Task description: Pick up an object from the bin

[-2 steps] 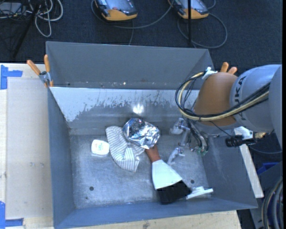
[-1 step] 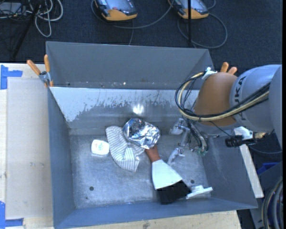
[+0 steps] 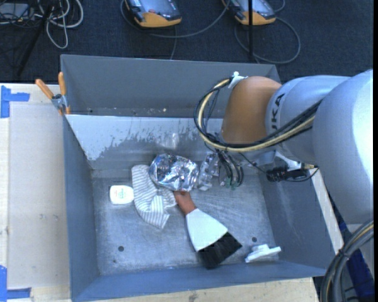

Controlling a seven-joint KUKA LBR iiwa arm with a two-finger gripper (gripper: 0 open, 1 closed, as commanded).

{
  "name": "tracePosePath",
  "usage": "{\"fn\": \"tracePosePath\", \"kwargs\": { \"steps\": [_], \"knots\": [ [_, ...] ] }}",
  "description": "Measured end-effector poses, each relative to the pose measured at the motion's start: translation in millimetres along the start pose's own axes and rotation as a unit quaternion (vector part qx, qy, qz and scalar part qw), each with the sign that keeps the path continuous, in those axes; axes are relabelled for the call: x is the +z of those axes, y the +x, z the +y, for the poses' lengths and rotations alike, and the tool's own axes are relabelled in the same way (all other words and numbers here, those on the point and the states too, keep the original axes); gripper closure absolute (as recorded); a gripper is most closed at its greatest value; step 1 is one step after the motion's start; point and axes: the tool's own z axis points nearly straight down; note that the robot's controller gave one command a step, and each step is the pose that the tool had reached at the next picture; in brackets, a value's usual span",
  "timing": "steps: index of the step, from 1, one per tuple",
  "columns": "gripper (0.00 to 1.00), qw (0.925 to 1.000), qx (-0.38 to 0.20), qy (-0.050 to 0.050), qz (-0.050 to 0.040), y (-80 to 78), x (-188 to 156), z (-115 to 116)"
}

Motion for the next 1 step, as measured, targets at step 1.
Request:
{"fn": "tracePosePath", "kwargs": {
  "steps": [1],
  "knots": [
    [1.00, 1.0000, 0.000, 0.000, -0.0001, -0.1, 0.0, 0.0]
  ]
}}
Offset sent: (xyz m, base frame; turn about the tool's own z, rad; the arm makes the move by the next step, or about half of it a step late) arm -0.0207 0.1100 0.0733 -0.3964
